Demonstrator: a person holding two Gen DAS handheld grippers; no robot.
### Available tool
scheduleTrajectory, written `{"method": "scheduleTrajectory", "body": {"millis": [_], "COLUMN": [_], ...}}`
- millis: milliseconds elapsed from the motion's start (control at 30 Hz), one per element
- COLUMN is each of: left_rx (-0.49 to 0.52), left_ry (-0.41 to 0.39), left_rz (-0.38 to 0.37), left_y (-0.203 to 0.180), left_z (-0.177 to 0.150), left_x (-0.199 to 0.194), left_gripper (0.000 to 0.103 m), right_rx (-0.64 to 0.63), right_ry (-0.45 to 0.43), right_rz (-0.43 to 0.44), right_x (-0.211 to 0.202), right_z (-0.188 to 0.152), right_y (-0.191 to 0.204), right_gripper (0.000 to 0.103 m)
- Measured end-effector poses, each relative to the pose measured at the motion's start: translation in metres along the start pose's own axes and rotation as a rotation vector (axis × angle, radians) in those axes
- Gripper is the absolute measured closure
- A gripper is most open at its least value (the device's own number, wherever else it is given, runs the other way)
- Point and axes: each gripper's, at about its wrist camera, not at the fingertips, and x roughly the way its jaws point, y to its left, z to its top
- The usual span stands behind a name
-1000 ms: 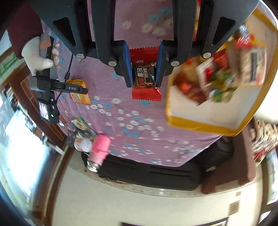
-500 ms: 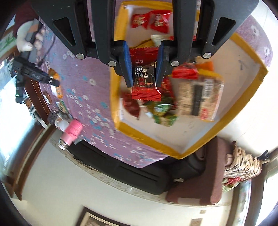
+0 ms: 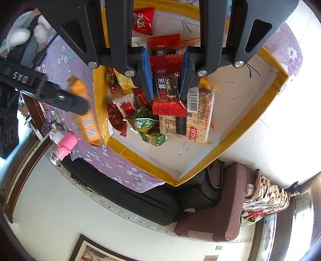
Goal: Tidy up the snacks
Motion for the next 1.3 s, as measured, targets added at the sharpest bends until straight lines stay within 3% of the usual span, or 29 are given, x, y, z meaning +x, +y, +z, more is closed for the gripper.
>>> {"method": "scheduleTrajectory", "body": {"millis": [233, 500, 633, 767, 867, 967, 1133, 1300], "left_rx": [0.021, 0.012, -0.010, -0.018, -0.006, 0.033, 0.140, 0.183], "left_ry": [-0.005, -0.018, -0.037, -0.070, -0.108, -0.184, -0.403, -0.589], "left_rz": [-0.015, -0.025, -0.020, -0.001, 0.056, 0.161, 0.341, 0.457], "left_y": [-0.001, -0.001, 0.001, -0.001, -0.010, -0.026, -0.065, -0.097], "left_z": [0.007, 0.012, 0.010, 0.008, 0.005, 0.002, -0.013, -0.033], "left_x": [0.007, 0.012, 0.005, -0.010, -0.028, -0.052, -0.106, -0.150], "left_gripper": [0.080, 0.078, 0.059, 0.059, 0.054, 0.047, 0.023, 0.010], "right_rx": [-0.018, 0.024, 0.051, 0.078, 0.060, 0.033, -0.029, 0.007], "right_ry": [0.068, 0.108, 0.071, 0.011, -0.042, -0.090, -0.180, -0.222], "right_rz": [-0.021, -0.028, -0.013, 0.013, 0.004, 0.001, -0.050, -0.048], "right_x": [0.052, 0.093, 0.087, 0.059, 0.031, 0.000, -0.055, -0.093], "right_z": [0.016, 0.039, 0.041, 0.036, 0.028, 0.013, -0.033, -0.077], "right_y": [0.020, 0.009, 0.005, 0.003, 0.006, 0.008, 0.011, -0.004], "right_gripper": [0.032, 0.032, 0.030, 0.031, 0.031, 0.030, 0.027, 0.027]}}
